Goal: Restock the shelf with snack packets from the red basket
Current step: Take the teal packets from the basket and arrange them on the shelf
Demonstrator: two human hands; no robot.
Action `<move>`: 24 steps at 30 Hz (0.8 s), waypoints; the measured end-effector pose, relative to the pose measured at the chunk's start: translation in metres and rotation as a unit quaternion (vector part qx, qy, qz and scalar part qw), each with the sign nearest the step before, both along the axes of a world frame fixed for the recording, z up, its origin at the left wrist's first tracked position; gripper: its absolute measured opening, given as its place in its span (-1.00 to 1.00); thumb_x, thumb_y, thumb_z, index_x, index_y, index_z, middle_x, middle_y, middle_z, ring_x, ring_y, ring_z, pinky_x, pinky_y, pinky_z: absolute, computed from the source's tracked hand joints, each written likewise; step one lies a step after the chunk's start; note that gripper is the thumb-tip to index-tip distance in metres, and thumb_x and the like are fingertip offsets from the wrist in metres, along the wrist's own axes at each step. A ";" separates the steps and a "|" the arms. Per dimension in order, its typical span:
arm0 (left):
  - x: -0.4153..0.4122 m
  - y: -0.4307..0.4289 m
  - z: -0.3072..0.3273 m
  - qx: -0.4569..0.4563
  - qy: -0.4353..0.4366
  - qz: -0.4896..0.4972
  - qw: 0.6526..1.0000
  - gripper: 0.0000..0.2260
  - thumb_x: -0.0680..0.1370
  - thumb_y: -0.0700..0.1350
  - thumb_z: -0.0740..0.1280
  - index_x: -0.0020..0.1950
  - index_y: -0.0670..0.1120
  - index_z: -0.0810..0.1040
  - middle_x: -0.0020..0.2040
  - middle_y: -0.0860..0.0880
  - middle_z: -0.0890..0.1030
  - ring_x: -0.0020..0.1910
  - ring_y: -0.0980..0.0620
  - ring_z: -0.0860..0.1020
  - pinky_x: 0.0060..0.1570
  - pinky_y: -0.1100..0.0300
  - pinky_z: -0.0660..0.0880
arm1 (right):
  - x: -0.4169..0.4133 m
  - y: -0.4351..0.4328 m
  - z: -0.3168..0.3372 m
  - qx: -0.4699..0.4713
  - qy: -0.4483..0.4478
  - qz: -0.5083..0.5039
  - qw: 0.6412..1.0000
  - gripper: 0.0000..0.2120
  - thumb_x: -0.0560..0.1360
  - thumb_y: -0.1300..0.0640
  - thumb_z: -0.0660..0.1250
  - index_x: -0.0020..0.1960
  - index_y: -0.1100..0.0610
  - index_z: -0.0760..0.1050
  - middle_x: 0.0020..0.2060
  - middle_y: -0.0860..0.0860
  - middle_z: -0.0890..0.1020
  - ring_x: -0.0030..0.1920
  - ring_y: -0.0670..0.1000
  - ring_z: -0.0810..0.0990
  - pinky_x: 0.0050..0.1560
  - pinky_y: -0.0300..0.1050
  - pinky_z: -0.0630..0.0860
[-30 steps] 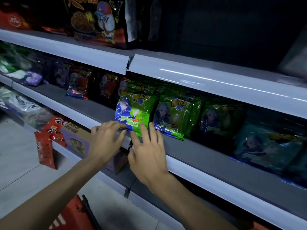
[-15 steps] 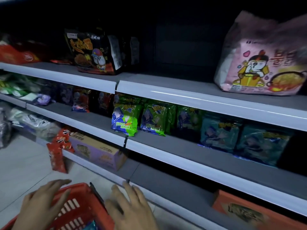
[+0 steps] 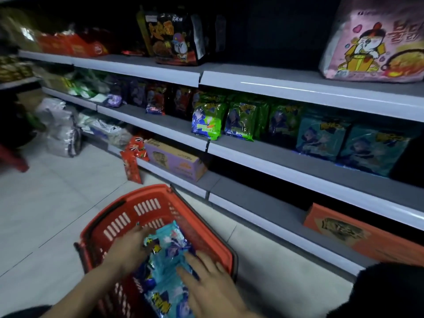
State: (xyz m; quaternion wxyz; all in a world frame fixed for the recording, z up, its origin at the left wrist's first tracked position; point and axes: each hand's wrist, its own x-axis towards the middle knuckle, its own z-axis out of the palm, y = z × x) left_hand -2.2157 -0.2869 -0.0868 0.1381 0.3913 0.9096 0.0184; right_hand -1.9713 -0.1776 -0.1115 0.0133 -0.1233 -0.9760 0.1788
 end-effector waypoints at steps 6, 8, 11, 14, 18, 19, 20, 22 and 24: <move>0.051 0.010 -0.058 -0.133 -0.125 -0.033 0.983 -0.45 0.57 0.20 0.32 0.53 0.07 0.37 0.41 -0.06 0.47 0.37 -0.08 0.53 0.36 -0.02 0.47 | 0.000 -0.006 -0.020 -0.022 0.008 -0.018 1.000 -0.54 0.36 -0.10 0.23 0.25 -0.15 0.51 0.31 -0.11 0.55 0.24 -0.01 0.61 -0.05 -0.17 0.69; 0.062 0.011 -0.072 -0.160 -0.135 -0.030 0.977 -0.46 0.58 0.19 0.31 0.52 0.06 0.35 0.39 -0.07 0.46 0.38 -0.11 0.52 0.36 -0.05 0.47 | 0.003 -0.008 -0.023 -0.029 0.004 -0.029 0.999 -0.55 0.46 -0.04 0.20 0.35 -0.09 0.47 0.38 -0.05 0.50 0.33 0.06 0.54 0.11 -0.08 0.67; 0.067 0.009 -0.079 -0.175 -0.129 -0.029 0.976 -0.48 0.58 0.16 0.32 0.51 0.06 0.35 0.41 -0.07 0.46 0.37 -0.12 0.53 0.33 -0.06 0.50 | 0.008 -0.006 -0.022 -0.025 -0.053 -0.027 0.998 -0.53 0.58 0.04 0.14 0.49 0.01 0.36 0.47 0.05 0.39 0.43 0.16 0.37 0.39 0.08 0.48; 0.062 0.007 -0.081 -0.204 -0.106 -0.016 0.973 -0.39 0.55 0.18 0.34 0.55 0.03 0.29 0.45 -0.12 0.42 0.40 -0.18 0.50 0.36 -0.13 0.49 | 0.014 0.004 -0.025 0.020 -0.074 -0.050 0.996 -0.50 0.57 0.00 0.14 0.49 0.02 0.38 0.41 0.10 0.46 0.33 0.20 0.46 0.31 0.13 0.52; 0.062 0.018 -0.085 -0.219 -0.139 0.006 0.966 -0.35 0.55 0.26 0.37 0.51 -0.09 0.35 0.44 -0.13 0.47 0.37 -0.14 0.52 0.35 -0.03 0.48 | 0.033 0.030 -0.029 0.061 -0.115 -0.082 0.988 -0.55 0.58 0.02 0.17 0.44 0.09 0.45 0.34 0.14 0.51 0.32 0.20 0.46 0.37 0.10 0.44; 0.067 0.025 -0.086 -0.205 -0.170 0.012 0.964 -0.37 0.55 0.27 0.38 0.46 -0.10 0.39 0.39 -0.10 0.51 0.30 -0.08 0.55 0.32 0.04 0.49 | 0.040 0.036 -0.030 0.056 -0.124 -0.087 0.987 -0.56 0.57 0.02 0.18 0.40 0.11 0.48 0.32 0.14 0.53 0.32 0.18 0.45 0.40 0.08 0.41; 0.075 0.031 -0.088 -0.188 -0.207 0.020 0.960 -0.40 0.54 0.28 0.39 0.42 -0.09 0.43 0.33 -0.06 0.56 0.24 -0.02 0.56 0.27 0.10 0.50 | 0.047 0.041 -0.030 0.051 -0.132 -0.089 0.986 -0.57 0.54 0.03 0.20 0.35 0.12 0.53 0.29 0.13 0.55 0.31 0.16 0.45 0.41 0.05 0.40; 0.091 0.043 -0.098 -0.155 -0.271 0.029 0.950 -0.45 0.53 0.27 0.43 0.35 -0.06 0.50 0.22 0.01 0.60 0.16 0.05 0.58 0.20 0.18 0.52 | 0.063 0.048 -0.031 0.050 -0.146 -0.085 0.984 -0.58 0.44 0.05 0.24 0.25 0.14 0.60 0.19 0.13 0.60 0.26 0.15 0.47 0.39 0.02 0.40; 0.110 0.053 -0.112 -0.141 -0.293 0.031 0.945 -0.46 0.49 0.27 0.46 0.32 -0.03 0.50 0.19 0.04 0.63 0.14 0.05 0.61 0.19 0.18 0.55 | 0.079 0.055 -0.034 0.045 -0.144 -0.088 0.985 -0.61 0.36 0.08 0.26 0.11 0.16 0.66 0.07 0.12 0.63 0.20 0.14 0.47 0.35 0.00 0.43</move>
